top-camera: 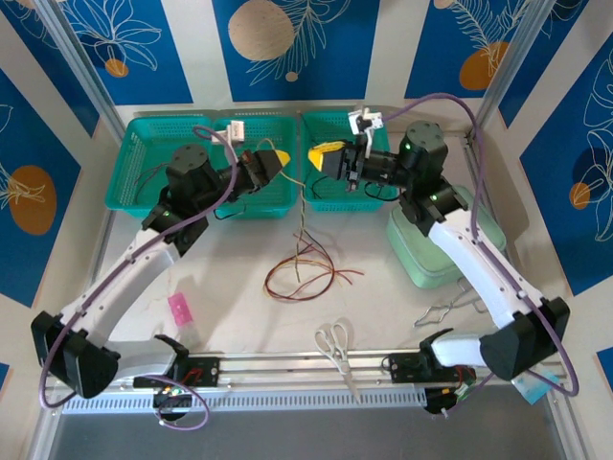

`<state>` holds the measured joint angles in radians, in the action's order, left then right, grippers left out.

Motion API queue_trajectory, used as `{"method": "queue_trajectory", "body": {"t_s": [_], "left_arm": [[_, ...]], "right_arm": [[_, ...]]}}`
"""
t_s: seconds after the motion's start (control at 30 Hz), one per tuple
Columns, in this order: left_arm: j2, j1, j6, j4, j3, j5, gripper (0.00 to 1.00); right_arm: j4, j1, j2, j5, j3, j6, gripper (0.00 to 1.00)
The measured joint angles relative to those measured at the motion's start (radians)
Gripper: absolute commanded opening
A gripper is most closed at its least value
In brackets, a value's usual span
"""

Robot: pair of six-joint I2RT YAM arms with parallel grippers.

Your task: Untangle the cables

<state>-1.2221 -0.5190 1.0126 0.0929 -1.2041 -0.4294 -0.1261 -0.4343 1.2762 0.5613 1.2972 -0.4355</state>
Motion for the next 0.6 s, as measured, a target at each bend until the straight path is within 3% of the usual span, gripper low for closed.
{"method": "queue_trajectory", "body": {"t_s": [0.37, 0.6], "left_arm": [[0.097, 0.002, -0.230, -0.232, -0.009, 0.174, 0.00], [0.117, 0.021, -0.302, -0.336, -0.032, 0.226, 0.00]], "right_arm": [[0.031, 0.093, -0.244, -0.395, -0.126, -0.018, 0.00], [0.103, 0.209, -0.314, -0.526, -0.121, -0.013, 0.00]]}}
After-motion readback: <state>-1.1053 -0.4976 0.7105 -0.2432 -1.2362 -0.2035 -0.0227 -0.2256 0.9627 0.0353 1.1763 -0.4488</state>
